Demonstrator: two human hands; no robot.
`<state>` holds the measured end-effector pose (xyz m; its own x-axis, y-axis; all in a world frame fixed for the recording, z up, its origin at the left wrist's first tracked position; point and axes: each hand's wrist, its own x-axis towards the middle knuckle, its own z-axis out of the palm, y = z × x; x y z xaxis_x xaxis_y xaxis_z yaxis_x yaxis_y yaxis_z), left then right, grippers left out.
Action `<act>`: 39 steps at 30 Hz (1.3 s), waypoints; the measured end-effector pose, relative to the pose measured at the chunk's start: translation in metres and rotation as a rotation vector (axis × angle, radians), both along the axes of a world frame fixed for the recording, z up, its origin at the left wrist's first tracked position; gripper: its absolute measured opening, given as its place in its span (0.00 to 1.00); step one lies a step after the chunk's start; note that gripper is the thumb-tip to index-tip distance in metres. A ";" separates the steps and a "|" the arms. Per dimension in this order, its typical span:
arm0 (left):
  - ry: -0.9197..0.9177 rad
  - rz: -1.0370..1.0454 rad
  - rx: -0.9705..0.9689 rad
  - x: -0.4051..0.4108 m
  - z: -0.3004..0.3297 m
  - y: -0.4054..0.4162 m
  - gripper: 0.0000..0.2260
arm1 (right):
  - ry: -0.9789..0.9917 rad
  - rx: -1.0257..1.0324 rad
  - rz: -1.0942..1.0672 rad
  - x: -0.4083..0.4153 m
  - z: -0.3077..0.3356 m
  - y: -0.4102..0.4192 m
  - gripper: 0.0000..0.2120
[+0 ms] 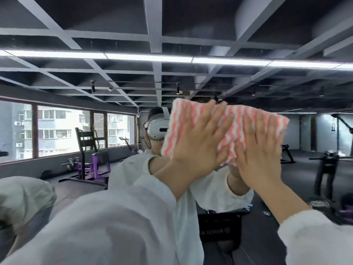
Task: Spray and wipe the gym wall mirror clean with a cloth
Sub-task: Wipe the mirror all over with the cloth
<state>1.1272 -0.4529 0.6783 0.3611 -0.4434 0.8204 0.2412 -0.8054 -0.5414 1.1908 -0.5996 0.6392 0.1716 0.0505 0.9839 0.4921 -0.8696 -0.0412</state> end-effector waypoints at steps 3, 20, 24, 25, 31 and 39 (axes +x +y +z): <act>0.011 -0.073 0.075 0.002 -0.009 -0.003 0.28 | 0.022 0.084 -0.012 0.002 -0.020 0.002 0.29; -0.104 0.029 -0.032 -0.102 -0.043 0.204 0.29 | -0.083 -0.147 0.152 -0.097 -0.028 0.194 0.30; -0.170 0.096 -0.129 -0.122 -0.083 0.243 0.30 | -0.131 -0.250 0.198 -0.117 -0.049 0.232 0.28; -0.187 0.107 -0.172 -0.125 -0.093 0.249 0.30 | -0.144 -0.283 0.215 -0.119 -0.054 0.237 0.27; -0.188 0.121 -0.719 -0.136 -0.150 0.238 0.31 | -0.233 -0.452 0.272 -0.124 -0.087 0.245 0.23; -0.076 0.073 -0.732 -0.115 -0.174 0.186 0.27 | -0.223 -0.544 0.205 -0.103 -0.110 0.191 0.27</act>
